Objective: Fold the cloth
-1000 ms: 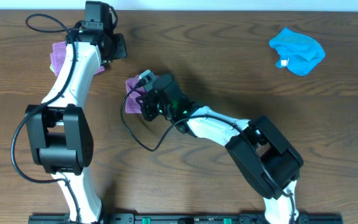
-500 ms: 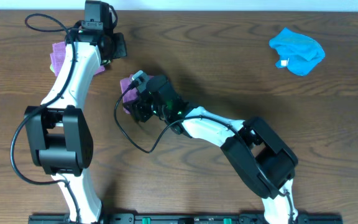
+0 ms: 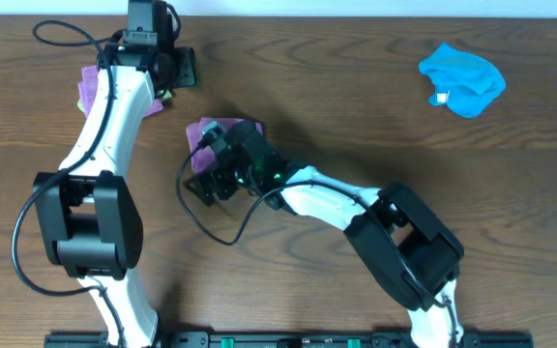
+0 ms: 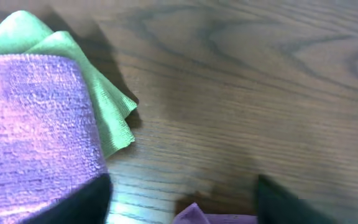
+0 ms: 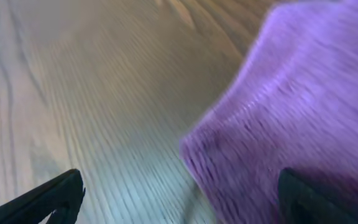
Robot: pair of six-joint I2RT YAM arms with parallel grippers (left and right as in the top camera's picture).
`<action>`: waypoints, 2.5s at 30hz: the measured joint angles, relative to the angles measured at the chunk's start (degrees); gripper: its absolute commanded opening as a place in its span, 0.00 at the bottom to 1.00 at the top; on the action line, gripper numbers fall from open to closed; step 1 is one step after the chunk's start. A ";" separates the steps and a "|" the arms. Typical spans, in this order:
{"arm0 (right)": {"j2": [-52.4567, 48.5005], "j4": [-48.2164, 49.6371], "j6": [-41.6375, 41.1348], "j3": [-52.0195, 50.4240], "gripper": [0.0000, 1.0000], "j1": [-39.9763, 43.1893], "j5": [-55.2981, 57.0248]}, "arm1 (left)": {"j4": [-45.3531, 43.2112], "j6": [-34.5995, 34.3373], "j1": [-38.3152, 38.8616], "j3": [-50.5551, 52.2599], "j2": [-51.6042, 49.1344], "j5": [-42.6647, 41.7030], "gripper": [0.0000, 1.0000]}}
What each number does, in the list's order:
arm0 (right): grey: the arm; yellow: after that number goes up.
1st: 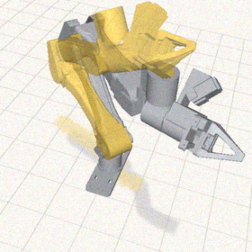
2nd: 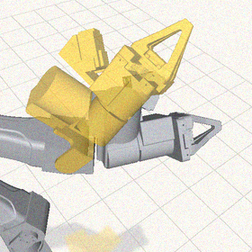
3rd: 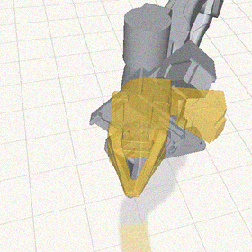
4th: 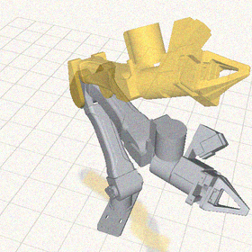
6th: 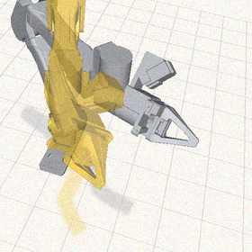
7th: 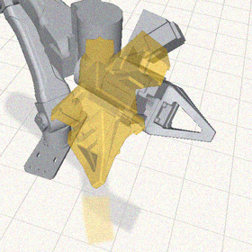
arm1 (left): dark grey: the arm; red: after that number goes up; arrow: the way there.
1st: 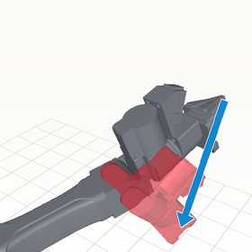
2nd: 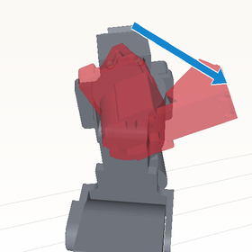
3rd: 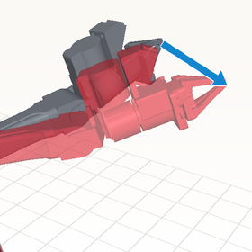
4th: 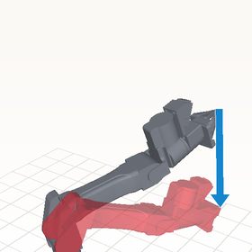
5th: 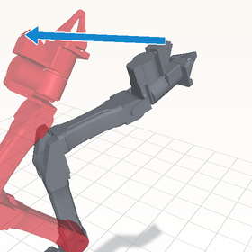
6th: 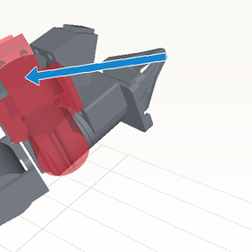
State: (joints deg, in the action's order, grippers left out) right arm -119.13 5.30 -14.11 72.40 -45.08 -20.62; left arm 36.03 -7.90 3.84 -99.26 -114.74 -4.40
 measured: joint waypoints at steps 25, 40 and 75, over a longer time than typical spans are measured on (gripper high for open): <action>45.90 -42.84 9.92 -5.62 0.99 25.42 4.26 | 17.31 -2.82 -12.59 -0.11 7.82 -18.53 0.95; 98.88 -53.77 2.80 -40.33 0.99 36.28 6.43 | 23.39 -2.16 -13.14 6.84 7.91 -30.64 0.95; 108.32 -57.88 -9.84 -42.12 0.99 36.28 7.61 | -29.46 -20.76 -10.91 49.05 9.53 -47.34 0.95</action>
State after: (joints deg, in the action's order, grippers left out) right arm -10.81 -52.58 -23.94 30.28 -8.80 -13.02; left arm 6.57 -28.67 -7.07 -50.22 -105.21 -51.75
